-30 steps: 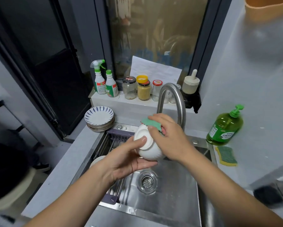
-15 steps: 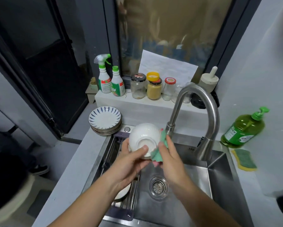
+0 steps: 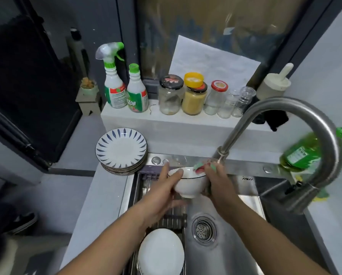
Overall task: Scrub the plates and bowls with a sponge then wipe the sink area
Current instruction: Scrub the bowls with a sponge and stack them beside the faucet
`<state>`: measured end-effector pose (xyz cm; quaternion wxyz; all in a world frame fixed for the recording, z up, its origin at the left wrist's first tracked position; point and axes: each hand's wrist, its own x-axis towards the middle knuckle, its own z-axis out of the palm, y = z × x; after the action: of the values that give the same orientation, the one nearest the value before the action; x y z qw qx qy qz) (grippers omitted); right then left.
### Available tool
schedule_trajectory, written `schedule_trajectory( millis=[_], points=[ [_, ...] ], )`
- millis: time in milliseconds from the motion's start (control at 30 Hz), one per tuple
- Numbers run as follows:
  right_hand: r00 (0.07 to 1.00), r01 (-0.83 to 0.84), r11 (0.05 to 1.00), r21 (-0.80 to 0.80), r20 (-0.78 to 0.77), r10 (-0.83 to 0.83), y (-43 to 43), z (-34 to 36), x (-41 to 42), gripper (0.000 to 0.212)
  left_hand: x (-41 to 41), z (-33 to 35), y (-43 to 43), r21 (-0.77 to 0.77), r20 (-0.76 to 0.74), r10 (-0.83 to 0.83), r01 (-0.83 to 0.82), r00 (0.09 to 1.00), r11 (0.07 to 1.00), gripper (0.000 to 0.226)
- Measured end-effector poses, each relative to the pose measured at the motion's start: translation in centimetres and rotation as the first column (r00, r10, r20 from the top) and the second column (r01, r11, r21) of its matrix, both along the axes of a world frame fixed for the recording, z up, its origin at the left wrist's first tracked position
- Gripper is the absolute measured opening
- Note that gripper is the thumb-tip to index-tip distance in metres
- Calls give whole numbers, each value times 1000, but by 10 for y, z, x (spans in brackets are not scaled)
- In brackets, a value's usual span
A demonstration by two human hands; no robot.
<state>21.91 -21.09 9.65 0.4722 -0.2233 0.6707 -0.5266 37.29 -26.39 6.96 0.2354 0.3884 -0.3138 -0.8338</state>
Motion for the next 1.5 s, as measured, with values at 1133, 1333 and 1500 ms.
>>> schedule_trajectory(
  millis=[1133, 1333, 1500],
  points=[
    [884, 101, 995, 24, -461, -79, -136, -112, -40, 23, -71, -79, -132, -121, 290, 35, 0, 956, 993, 57],
    [781, 145, 989, -35, -609, -136, -135, -97, -35, 31, -68, -68, -126, -152, 265, 67, -27, 962, 988, 65],
    [754, 125, 979, -163, -626, -200, -128, -80, -27, 31, -61, -56, -116, -224, 298, 105, -38, 949, 974, 33]
  ],
)
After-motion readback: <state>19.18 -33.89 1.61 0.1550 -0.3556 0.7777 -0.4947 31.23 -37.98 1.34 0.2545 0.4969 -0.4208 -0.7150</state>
